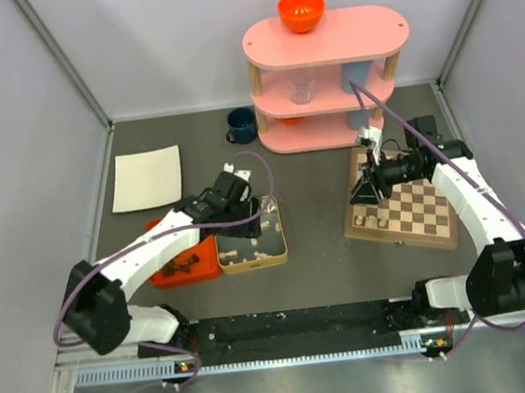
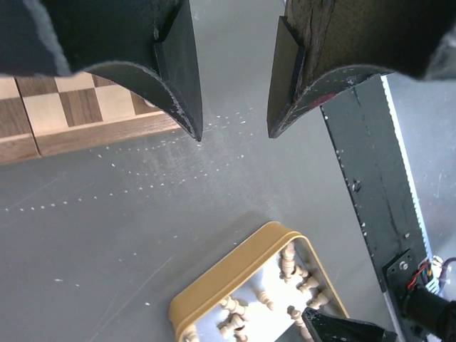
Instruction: Set up the chess pieces on the board
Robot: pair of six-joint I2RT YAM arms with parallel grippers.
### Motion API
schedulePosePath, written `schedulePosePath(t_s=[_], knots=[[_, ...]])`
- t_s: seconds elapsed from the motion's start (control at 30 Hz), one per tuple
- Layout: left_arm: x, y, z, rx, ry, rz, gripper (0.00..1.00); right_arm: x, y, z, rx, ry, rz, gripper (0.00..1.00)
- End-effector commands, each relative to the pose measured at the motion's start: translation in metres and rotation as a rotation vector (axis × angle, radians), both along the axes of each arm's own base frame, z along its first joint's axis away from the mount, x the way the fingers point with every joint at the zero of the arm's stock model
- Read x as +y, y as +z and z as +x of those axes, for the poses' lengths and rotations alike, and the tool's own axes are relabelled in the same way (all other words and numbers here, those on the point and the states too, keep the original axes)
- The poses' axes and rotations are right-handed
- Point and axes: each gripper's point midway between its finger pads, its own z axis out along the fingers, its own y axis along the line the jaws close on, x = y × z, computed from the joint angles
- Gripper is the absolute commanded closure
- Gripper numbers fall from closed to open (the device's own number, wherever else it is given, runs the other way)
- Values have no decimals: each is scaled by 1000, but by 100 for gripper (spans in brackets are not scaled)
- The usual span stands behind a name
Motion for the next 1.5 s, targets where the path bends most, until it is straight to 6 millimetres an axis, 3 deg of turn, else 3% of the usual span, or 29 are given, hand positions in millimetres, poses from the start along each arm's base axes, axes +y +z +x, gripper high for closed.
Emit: schedulePosePath(t_s=[0.0, 0.2, 0.37, 0.87, 1.03, 1.13, 1.17, 1.27, 1.47], knots=[[16, -6, 10, -14, 84, 167, 35, -10, 6, 12, -87, -30, 50, 59], [-3, -17, 8, 25, 51, 145, 46, -17, 4, 15, -100, -65, 29, 58], [-7, -36, 7, 63, 46, 178, 55, -16, 6, 14, -102, -63, 36, 58], [-12, -57, 25, 53, 52, 233, 59, -17, 3, 14, -100, -70, 26, 58], [-13, -57, 30, 45, 53, 242, 65, -17, 2, 14, -97, -71, 25, 58], [-13, -55, 31, 44, 51, 249, 78, -17, 1, 14, -94, -72, 25, 58], [-13, -55, 31, 42, 50, 251, 87, -17, 1, 14, -95, -71, 25, 58], [-12, -48, 29, 34, 48, 240, 98, -17, 1, 14, -94, -72, 25, 58], [-19, -21, 22, 25, 1, 174, 100, -17, 2, 14, -92, -71, 27, 58]])
